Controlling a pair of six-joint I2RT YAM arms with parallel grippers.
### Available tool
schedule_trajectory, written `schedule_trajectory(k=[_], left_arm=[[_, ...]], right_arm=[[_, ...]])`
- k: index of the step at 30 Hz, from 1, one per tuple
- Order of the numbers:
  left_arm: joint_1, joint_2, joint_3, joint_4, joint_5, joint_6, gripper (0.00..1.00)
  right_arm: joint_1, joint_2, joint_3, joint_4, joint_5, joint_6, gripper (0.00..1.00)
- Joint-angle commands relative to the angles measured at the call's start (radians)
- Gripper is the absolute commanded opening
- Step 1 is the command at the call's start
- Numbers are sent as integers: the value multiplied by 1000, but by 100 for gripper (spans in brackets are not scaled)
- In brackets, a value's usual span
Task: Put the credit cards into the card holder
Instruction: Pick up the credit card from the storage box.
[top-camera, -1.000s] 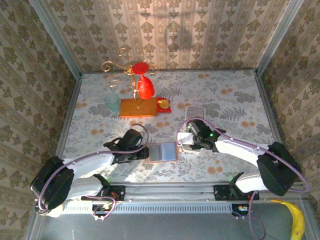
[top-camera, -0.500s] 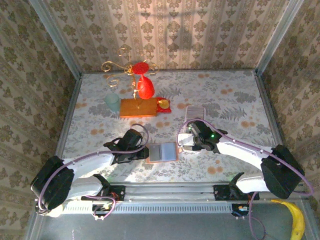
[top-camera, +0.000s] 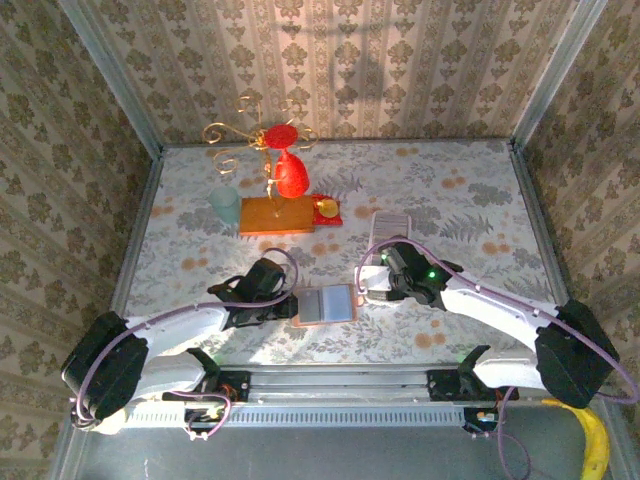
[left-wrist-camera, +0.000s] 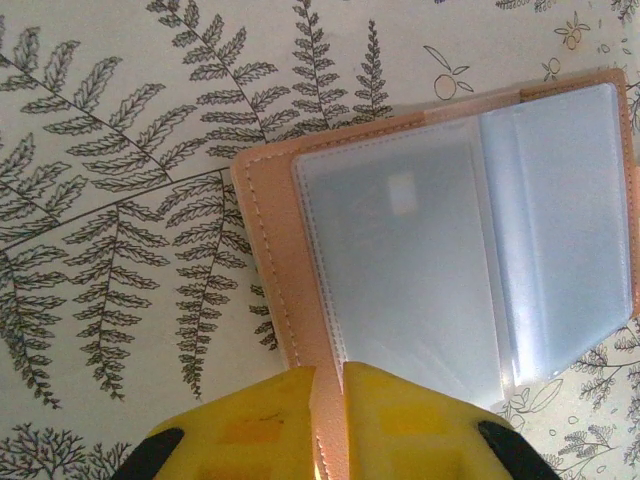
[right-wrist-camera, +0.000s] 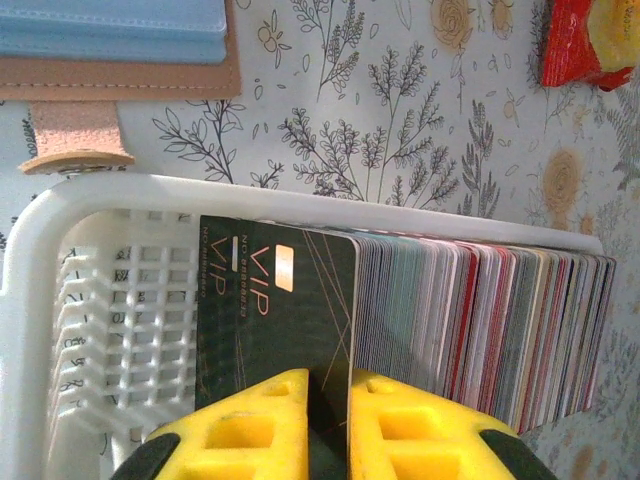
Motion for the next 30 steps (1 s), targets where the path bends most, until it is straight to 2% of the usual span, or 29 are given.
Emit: schedule_trajectory(k=[1,5,9,12,17,19,23,26,30], left_arm=[[-7,4,19,4,3,-14,15],[-7,-5,18,-2,-2,-14,15],[-8,-23,20,-17,-7,-14,16],[-7,-36,20,-21,-5,-14,18],[-8,-52,27,-25,8,-13,25],[-9,-49,32,-23,15,-14,27],[-18,-36,40,-20,18,-19,34],[-23,-24,44,-22,8,-25,38],[-24,-8,40,-31,-5,-33,38]], right_arm=[[0,-25,-7,1,48,12,15],[7,-49,3,-43,30,45,7],[13,-97,28,-142,-54,115,1],[15,-151,48,-216,-144,185,0],[21,-246,77,-278,-227,338,0],[26,-284,84,-250,-243,486,0],[26,-308,102,-138,-275,937,0],[26,-272,109,-83,-303,1306,0],[35,-202,85,10,-376,1649,0]])
